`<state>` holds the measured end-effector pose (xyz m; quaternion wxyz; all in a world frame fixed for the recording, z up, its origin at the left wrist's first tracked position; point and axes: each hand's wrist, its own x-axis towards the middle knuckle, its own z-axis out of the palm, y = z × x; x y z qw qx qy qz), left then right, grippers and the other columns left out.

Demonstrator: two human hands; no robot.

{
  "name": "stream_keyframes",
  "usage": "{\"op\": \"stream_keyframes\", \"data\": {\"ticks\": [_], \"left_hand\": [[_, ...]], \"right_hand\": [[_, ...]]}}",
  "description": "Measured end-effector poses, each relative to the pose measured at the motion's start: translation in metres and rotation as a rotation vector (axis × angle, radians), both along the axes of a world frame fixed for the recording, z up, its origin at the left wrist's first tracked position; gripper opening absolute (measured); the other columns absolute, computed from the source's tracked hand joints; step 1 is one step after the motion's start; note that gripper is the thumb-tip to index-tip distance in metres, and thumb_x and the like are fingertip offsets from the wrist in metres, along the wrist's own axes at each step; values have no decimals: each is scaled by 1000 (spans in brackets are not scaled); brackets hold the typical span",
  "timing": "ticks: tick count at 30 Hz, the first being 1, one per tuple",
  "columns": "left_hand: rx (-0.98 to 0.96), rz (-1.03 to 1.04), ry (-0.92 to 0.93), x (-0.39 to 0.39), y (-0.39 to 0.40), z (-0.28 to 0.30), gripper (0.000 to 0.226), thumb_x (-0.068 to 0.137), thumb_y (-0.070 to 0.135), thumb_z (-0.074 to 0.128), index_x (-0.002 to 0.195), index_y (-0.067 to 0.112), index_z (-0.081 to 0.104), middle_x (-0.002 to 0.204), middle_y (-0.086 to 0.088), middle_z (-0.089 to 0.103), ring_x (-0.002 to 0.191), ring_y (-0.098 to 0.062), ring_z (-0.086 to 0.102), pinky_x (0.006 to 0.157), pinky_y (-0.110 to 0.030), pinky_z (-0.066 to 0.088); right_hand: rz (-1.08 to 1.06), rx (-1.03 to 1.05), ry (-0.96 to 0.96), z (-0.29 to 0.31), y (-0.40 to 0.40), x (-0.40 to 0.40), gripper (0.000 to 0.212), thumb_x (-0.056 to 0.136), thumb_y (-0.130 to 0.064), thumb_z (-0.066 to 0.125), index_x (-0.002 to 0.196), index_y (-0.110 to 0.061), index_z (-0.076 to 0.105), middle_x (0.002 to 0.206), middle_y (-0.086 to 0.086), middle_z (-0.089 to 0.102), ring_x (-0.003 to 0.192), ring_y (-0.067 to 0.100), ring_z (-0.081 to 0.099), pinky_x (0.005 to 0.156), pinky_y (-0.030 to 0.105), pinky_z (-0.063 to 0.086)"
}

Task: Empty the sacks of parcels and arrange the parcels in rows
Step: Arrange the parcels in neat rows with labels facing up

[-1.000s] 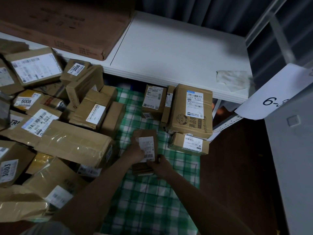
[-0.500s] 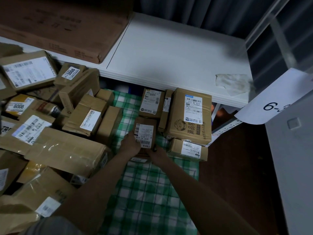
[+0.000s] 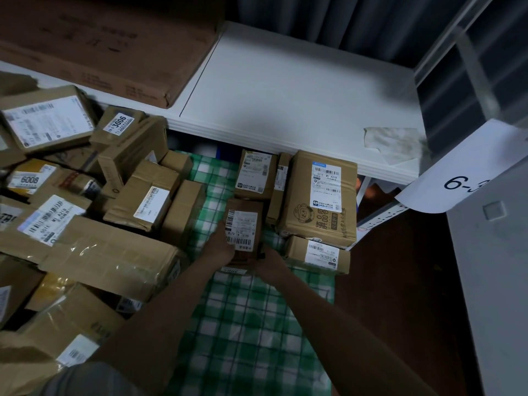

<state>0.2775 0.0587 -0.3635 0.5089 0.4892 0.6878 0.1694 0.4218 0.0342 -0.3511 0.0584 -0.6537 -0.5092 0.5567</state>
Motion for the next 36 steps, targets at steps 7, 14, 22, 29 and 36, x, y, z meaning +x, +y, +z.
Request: {"op": "stream_keyframes", "data": {"ticks": [7, 14, 22, 29, 36], "left_hand": [[-42, 64, 32, 4, -2, 1, 79, 93, 10, 61, 152, 11, 8, 146, -10, 44, 132, -27, 44, 101, -33, 39], [-205, -39, 95, 5, -12, 7, 102, 91, 18, 65, 150, 9, -17, 155, -15, 28, 133, -31, 42, 103, -34, 40], [-230, -57, 178, 10, -34, 6, 122, 85, 34, 71, 144, 17, -34, 160, -14, -1, 145, -32, 18, 108, -40, 37], [-174, -161, 619, 8, -38, 20, 81, 88, 62, 50, 146, 13, 22, 147, -14, 27, 134, -33, 30, 99, -41, 39], [-177, -352, 522, 33, -65, 12, 54, 93, 53, 49, 132, 17, 52, 126, -7, 58, 109, -20, 59, 77, -27, 45]], "right_hand": [[147, 280, -211, 42, -7, 16, 34, 96, -17, 54, 129, -11, 55, 118, 10, 66, 104, 28, 63, 86, 33, 53], [49, 497, -243, 56, -17, 56, 20, 94, -13, 54, 110, -10, 65, 96, 10, 68, 79, 23, 63, 63, 26, 41], [432, 122, -417, 11, -66, 31, 128, 70, -68, 71, 154, -23, -15, 161, 11, -1, 144, 37, 18, 108, 54, 35], [509, 286, -501, 1, -86, 46, 117, 76, -57, 72, 154, -20, -5, 150, 15, 22, 133, 35, 32, 100, 46, 44], [399, 237, -401, -2, -119, 113, 116, 75, -51, 76, 154, -13, 1, 150, 10, 26, 134, 29, 37, 102, 43, 45]]}}
